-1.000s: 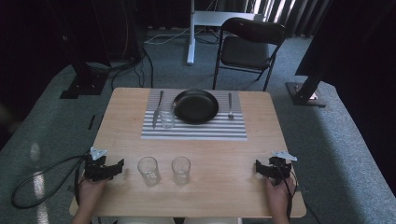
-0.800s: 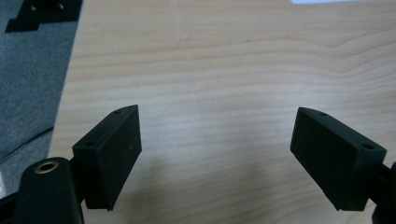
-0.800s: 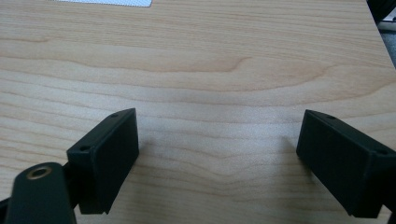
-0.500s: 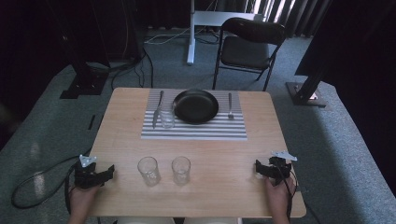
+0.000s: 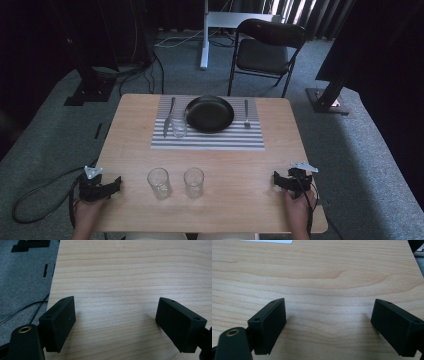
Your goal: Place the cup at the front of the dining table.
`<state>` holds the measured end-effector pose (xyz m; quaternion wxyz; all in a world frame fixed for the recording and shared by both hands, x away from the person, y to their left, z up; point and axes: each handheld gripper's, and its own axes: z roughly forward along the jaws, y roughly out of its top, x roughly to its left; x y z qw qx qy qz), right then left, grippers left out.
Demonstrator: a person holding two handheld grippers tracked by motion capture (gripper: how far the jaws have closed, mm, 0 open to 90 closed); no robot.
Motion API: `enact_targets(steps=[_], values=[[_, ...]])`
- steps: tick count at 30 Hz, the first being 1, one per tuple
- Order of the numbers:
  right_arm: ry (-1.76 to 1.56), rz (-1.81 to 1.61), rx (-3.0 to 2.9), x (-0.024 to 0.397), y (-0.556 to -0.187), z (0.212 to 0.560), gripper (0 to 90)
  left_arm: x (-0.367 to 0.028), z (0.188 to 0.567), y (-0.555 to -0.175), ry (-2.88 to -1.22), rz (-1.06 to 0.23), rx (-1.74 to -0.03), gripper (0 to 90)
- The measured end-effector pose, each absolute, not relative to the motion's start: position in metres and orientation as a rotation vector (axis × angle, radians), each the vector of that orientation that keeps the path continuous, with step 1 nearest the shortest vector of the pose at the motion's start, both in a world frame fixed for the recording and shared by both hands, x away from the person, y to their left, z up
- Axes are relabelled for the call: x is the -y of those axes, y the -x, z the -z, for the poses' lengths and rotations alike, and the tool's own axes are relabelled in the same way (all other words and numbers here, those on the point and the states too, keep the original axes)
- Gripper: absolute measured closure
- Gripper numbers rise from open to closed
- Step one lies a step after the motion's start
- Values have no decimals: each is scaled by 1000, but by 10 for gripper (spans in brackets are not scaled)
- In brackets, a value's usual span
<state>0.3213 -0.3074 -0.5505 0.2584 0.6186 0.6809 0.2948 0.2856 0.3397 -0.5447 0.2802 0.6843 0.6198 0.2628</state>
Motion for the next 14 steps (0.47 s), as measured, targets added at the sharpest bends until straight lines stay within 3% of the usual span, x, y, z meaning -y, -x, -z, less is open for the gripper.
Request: enact_targets(steps=[14], values=[[-1678,-799,-1845,307,-321,550,123,-339,545,-287,-1841,-700,-1647,170]])
